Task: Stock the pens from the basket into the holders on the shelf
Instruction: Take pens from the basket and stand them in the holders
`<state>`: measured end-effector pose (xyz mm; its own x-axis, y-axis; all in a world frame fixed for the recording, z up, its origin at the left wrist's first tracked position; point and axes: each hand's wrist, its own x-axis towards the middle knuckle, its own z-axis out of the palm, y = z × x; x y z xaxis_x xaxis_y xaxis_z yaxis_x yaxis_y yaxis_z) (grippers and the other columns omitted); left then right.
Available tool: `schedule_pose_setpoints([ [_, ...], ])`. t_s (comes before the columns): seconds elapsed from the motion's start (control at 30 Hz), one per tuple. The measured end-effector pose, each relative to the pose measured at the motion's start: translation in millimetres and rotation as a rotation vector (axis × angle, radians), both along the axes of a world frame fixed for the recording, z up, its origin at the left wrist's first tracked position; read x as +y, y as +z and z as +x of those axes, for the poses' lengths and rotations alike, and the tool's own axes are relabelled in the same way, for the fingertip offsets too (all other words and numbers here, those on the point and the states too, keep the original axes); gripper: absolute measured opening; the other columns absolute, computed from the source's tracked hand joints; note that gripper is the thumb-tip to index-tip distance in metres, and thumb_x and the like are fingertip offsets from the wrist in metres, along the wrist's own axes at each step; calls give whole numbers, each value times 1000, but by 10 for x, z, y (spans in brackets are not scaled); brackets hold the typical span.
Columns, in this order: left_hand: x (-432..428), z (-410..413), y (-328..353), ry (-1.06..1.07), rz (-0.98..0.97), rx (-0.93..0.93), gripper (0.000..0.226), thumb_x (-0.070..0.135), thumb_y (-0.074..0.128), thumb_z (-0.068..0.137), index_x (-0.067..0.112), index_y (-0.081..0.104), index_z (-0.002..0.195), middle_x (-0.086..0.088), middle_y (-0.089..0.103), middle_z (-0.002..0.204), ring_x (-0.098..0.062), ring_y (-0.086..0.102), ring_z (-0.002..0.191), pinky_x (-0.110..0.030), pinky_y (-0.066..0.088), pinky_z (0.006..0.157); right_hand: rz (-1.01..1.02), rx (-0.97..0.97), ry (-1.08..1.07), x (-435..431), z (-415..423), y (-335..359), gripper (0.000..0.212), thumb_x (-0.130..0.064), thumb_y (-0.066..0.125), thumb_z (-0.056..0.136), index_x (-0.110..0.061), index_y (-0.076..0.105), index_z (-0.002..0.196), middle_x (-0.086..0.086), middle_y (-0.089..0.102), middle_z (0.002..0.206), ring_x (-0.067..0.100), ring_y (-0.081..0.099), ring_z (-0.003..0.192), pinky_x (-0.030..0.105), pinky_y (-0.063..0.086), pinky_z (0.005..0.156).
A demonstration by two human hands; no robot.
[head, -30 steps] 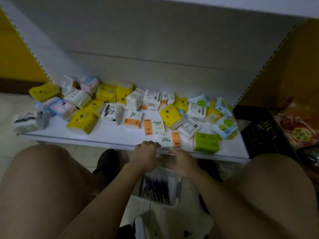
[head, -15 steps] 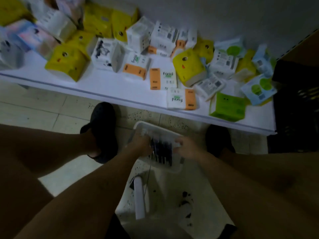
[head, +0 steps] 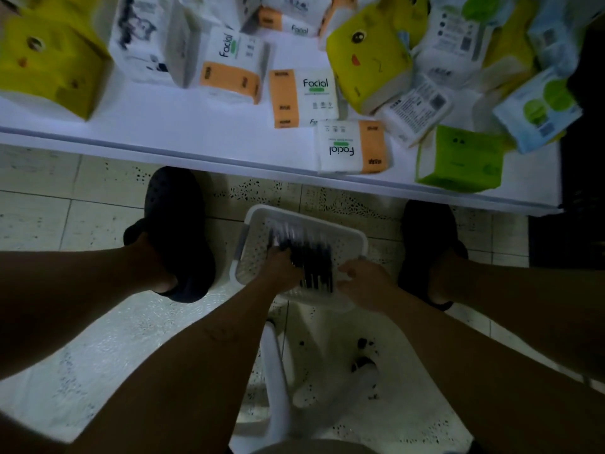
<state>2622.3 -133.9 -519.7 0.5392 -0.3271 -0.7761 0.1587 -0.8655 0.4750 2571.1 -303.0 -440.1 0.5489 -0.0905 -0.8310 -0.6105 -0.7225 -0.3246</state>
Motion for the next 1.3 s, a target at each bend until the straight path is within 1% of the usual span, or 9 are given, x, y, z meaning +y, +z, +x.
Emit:
schedule_pose_setpoints([
  [0.13,38,-26,-62,66,-24,47,50,28,56,94,12,45,141,-11,41,147,-29,29,140,-39,24,116,-9,2,-13,31,57,-29,37,-20,54,96,-9,54,131,10,53,135,24,52,118,21,40,83],
  [0.27,40,-34,53,412,-69,-66,20,10,57,91,-3,66,104,-19,67,97,-32,63,95,-38,49,84,-4,-5,-37,83,106,-105,39,-19,54,96,-11,52,134,10,53,136,26,52,120,23,40,88],
  [0.43,68,-51,348,640,-73,-188,15,24,68,88,12,72,95,1,68,84,-5,59,67,-15,41,57,-2,26,2,155,225,-323,36,-18,53,95,-9,54,130,13,57,129,27,56,112,26,44,87],
  [0.53,109,-84,524,737,-155,-144,4,13,69,85,14,72,89,-1,72,84,-12,66,74,-31,56,72,10,30,46,209,303,-486,30,-17,52,94,-9,59,123,12,63,108,26,60,96,33,50,87],
  [0.63,135,-127,655,748,-165,-134,19,7,64,88,16,63,105,-6,70,92,-23,68,83,-46,57,81,31,28,98,281,331,-599,13,-13,50,94,-8,59,86,6,54,77,22,53,73,22,42,59],
  [0.83,157,-45,821,758,-236,-8,91,-4,56,89,35,4,153,-5,54,115,-37,66,90,-54,57,74,133,36,79,360,258,-720,25,-30,46,99,-9,59,92,13,56,103,28,53,102,37,40,99],
  [1.03,182,73,881,756,-275,106,74,-16,54,83,26,33,139,-13,61,102,-36,67,86,-56,57,75,47,64,105,344,267,-798,26,-16,47,97,-2,63,112,15,56,124,32,50,118,36,41,101],
  [1.17,117,66,870,731,-299,98,66,-12,56,85,23,37,137,-19,63,106,-36,67,89,-55,56,78,-8,-69,-64,301,196,-800,27,-10,60,90,-4,64,64,13,63,72,26,63,73,33,53,71],
  [1.3,88,15,895,741,-311,122,51,3,59,91,20,43,136,-17,66,101,-33,67,86,-49,57,81,-64,-149,-75,230,198,-685,15,-11,63,91,-5,75,98,12,72,101,24,66,91,28,51,82],
])
